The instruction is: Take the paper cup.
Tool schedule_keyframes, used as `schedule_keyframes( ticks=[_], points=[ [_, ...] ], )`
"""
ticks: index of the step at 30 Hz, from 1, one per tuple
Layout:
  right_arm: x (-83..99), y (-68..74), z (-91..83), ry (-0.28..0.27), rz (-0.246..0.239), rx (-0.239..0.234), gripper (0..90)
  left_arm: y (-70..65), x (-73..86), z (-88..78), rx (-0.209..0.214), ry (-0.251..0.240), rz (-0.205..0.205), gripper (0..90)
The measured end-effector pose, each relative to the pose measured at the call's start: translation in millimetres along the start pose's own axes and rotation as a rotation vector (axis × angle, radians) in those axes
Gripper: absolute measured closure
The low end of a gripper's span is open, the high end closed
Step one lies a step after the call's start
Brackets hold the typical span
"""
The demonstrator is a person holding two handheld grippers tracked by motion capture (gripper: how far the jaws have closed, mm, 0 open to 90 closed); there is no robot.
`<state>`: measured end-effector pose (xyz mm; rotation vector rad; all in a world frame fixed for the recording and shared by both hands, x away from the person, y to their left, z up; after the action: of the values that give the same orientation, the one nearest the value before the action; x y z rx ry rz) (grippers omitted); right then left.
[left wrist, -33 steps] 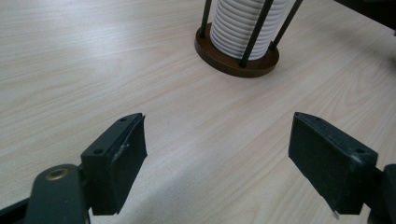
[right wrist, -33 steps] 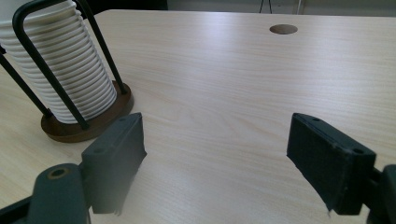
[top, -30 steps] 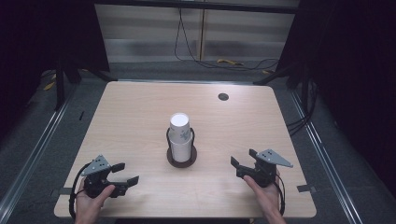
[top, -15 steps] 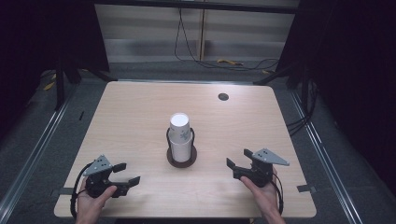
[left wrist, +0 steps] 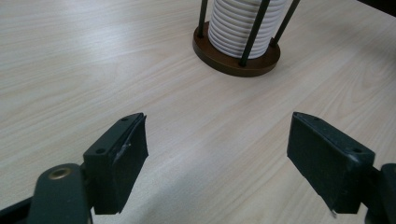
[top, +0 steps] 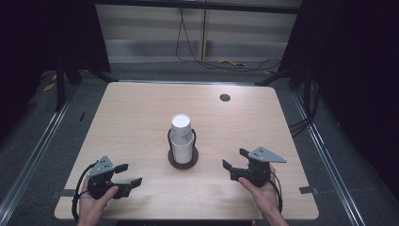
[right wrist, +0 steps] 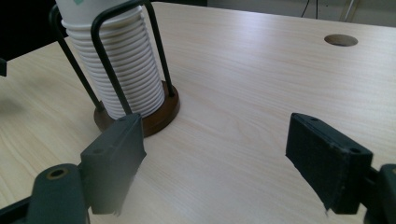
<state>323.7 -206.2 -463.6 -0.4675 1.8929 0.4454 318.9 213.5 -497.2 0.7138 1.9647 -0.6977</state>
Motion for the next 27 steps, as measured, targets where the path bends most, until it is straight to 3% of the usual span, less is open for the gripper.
schedule_keyframes(
  ticks=[20, 27],
  points=[
    [-32.6, 28.5, 31.4, -0.017, -0.061, -0.100, 20.8, -4.9, -1.1, -1.8, 0.017, -0.013, 0.013, 16.5],
    [-40.9, 31.6, 38.1, -0.017, -0.069, -0.121, 20.9, -3.5, -1.7, 0.2, 0.012, -0.004, 0.020, 16.5]
  ],
)
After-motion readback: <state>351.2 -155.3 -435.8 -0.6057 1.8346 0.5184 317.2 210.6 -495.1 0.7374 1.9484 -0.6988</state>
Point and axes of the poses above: each handheld gripper's, and its own axes: z roughly forward along the jaws, x roughly out of its underside, y roughly to its left, the point moved 3 cm from there along z, roughly forward along the jaws, and after that the axes turned 6 degrees about -y, right-handed, at the moved point
